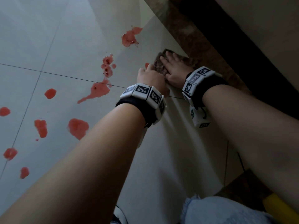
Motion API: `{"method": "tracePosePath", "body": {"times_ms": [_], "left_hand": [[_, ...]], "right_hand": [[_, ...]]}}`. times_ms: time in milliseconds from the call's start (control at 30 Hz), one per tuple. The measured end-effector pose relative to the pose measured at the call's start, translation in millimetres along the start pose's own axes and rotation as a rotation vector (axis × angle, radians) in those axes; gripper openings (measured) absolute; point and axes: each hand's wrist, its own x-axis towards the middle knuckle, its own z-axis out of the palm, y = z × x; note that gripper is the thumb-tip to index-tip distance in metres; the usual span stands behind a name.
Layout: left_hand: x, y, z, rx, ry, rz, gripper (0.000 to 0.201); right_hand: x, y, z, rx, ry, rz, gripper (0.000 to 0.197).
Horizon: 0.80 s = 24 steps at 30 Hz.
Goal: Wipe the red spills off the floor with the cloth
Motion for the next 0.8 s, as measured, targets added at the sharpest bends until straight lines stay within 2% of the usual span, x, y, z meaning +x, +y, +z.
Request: {"method": "tracePosePath", "body": {"times_ms": [167,367,800], "left_hand": [[-17,4,5,-0.069,0.012,-0.007,0.041],[-38,14,18,-0.092,-0.020,0.024,0.050],[-52,52,21,-0.036,-0.099,0.151,0.061]], "right_hand": [[-16,-3,13,0.039,0.026,-0.010,0.067],[-41,5,30,0.096,0.017,0.042,0.067],[-93,34,55,0.203,0.094,0.233,0.068]]}}
